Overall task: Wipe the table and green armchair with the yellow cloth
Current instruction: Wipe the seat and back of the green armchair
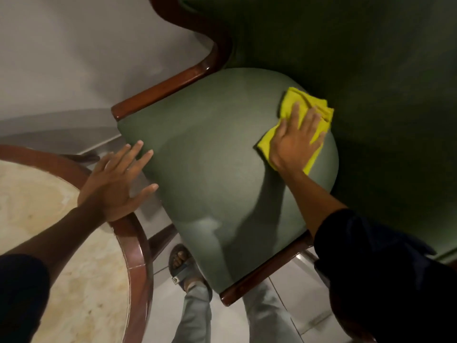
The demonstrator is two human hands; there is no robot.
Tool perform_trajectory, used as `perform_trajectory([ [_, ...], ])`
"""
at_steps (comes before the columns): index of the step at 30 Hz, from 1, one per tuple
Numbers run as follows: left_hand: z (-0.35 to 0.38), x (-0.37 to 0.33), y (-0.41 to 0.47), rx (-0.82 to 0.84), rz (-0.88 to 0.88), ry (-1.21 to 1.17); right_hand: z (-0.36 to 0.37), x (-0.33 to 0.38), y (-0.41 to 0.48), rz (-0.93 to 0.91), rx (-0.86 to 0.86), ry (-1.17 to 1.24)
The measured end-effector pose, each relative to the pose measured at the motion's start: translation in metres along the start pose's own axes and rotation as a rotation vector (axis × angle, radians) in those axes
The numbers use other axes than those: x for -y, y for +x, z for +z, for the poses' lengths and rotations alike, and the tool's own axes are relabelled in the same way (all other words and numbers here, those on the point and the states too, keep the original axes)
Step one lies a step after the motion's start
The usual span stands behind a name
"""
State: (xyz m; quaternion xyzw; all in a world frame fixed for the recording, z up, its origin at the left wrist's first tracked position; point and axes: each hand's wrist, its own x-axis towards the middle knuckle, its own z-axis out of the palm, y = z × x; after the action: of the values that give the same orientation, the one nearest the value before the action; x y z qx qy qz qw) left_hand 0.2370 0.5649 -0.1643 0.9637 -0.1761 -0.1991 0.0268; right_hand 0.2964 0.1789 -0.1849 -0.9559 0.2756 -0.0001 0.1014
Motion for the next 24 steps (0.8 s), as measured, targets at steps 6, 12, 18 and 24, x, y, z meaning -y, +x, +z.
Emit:
perform_trajectory([
  [6, 0.007, -0.002, -0.003, -0.043, 0.014, 0.007, -0.003, -0.025, -0.068, 0.521, -0.093, 0.06],
  [12, 0.013, 0.013, -0.016, -0.237, -0.051, 0.037, 0.026, 0.062, -0.197, 0.063, 0.019, 0.019],
  [18, 0.015, 0.008, -0.016, -0.33, -0.232, -0.05, 0.033, 0.153, -0.074, 0.022, 0.074, 0.084],
  [24, 0.019, -0.005, -0.016, -0.443, -0.279, -0.189, 0.047, 0.205, -0.105, -0.534, 0.272, -0.08],
])
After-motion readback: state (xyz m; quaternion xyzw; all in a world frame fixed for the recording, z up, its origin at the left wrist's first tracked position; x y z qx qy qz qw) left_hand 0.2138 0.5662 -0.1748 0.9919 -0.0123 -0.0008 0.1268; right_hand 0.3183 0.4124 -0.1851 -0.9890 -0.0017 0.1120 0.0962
